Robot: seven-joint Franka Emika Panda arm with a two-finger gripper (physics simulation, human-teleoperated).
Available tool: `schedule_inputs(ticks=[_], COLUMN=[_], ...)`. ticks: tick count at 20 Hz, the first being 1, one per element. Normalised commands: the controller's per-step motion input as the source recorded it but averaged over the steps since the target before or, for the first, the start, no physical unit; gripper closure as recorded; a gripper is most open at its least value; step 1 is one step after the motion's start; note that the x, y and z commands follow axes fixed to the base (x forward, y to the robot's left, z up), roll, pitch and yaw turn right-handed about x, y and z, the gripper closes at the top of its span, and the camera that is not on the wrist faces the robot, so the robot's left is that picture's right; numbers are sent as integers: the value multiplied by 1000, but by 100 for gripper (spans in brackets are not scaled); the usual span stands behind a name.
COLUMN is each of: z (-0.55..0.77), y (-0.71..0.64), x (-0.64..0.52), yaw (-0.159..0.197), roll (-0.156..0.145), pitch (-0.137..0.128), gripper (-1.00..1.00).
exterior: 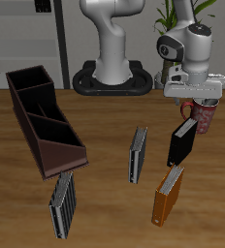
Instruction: Place the red mug into the right desk caddy's right compartment
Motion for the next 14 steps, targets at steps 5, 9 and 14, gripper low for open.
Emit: schedule_inputs(ticks=[5, 9, 14], z=[-93, 29, 101], y=[-79, -66, -196], x=[44, 14, 124], yaw=[-22, -11, 3], roll=[-7, 8, 7], pitch=[32, 9, -7], gripper=[100, 100, 100])
